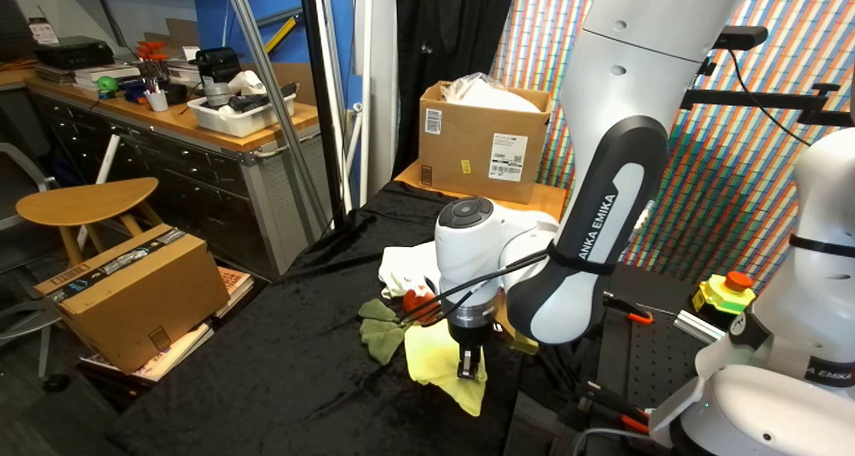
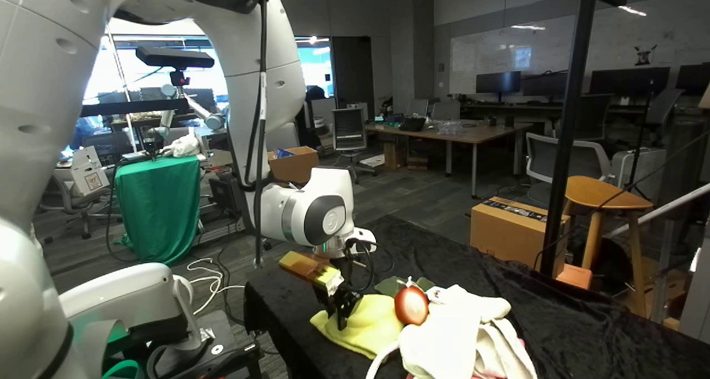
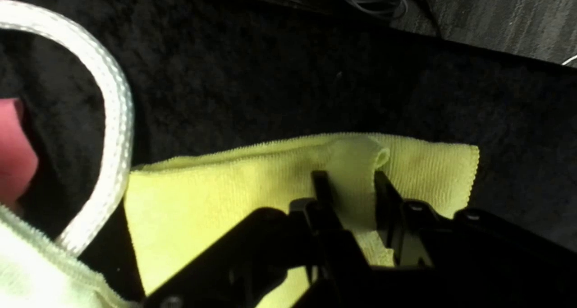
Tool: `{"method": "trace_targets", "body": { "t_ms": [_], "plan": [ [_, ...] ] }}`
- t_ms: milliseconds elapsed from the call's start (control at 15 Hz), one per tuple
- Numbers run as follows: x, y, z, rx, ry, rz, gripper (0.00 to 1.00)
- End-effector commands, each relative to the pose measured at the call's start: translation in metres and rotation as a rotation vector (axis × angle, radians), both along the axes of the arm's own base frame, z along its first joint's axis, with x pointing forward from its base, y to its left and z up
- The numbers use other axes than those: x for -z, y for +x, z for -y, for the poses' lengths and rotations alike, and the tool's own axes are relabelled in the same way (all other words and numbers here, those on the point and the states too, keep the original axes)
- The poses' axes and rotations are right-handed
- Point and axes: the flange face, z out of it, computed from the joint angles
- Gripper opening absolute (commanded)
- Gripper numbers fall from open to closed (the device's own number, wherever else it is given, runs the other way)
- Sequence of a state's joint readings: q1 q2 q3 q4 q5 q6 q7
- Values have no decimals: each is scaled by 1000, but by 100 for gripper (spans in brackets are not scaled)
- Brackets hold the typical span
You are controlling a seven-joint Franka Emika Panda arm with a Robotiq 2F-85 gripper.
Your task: Pile all the objects closer to you
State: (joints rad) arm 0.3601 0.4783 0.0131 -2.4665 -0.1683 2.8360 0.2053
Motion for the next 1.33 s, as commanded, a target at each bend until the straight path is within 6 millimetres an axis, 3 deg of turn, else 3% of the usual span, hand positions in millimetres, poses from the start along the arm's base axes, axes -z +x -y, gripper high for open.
{"method": "trace_targets", "body": {
  "t_ms": [0, 67, 333, 600, 933, 1267],
  "plan": [
    [-3, 4, -1, 14, 17, 22, 8],
    [-6, 5, 0, 15, 16, 32, 4],
    [-35, 12, 7, 29, 46, 131, 9],
    [-89, 28, 24, 70, 93, 309, 9],
    [-156, 40, 61, 129, 154, 503, 9],
    [-213, 40, 98, 184, 216, 645, 9]
  ]
}}
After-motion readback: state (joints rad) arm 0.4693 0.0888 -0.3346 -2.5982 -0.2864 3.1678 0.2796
